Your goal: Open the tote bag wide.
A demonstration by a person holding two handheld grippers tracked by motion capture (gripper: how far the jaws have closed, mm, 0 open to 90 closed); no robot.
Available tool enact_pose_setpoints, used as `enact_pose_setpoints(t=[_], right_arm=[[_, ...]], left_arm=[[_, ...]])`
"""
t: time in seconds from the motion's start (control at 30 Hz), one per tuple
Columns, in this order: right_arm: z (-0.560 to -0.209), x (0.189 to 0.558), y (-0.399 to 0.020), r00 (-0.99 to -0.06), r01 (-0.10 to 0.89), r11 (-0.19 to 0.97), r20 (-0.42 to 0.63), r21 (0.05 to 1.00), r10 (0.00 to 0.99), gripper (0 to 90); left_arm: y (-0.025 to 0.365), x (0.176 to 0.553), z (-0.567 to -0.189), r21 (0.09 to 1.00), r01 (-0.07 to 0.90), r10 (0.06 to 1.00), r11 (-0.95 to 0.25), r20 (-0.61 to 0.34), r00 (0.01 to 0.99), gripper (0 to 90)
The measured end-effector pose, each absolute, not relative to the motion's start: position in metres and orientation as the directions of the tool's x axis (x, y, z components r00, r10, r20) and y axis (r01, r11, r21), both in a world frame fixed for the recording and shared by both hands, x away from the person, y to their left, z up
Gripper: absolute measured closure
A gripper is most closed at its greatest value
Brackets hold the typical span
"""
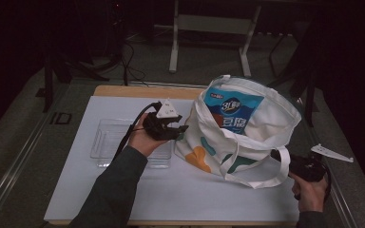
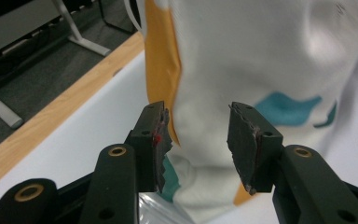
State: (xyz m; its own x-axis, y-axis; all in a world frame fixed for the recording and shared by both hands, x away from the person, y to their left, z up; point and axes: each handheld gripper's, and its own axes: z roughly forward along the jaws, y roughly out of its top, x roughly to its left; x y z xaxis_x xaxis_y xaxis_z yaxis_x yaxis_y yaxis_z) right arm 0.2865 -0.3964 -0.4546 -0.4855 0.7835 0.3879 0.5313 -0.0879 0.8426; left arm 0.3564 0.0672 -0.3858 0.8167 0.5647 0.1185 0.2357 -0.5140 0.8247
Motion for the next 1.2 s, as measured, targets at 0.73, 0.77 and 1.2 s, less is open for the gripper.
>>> enact_pose_setpoints(t=[0.73, 0.77, 1.2], right_arm=[[-0.448, 0.281, -0.391, -0.504, 0.492, -0.049, 0.330, 0.869, 0.798, 89.5], [-0.448, 0.281, -0.390, -0.506, 0.493, -0.045, 0.328, 0.869, 0.798, 89.5], [-0.454, 0.286, -0.377, -0.525, 0.520, 0.003, 0.316, 0.854, 0.790, 89.5]], left_arm=[[0.053, 0.380, -0.390, 0.810, 0.280, 0.585, -0.515, 0.093, 0.806, 88.0], [0.054, 0.381, -0.391, 0.809, 0.287, 0.588, -0.513, 0.088, 0.804, 88.0], [0.051, 0.386, -0.413, 0.750, 0.342, 0.595, -0.567, 0.085, 0.799, 87.9]])
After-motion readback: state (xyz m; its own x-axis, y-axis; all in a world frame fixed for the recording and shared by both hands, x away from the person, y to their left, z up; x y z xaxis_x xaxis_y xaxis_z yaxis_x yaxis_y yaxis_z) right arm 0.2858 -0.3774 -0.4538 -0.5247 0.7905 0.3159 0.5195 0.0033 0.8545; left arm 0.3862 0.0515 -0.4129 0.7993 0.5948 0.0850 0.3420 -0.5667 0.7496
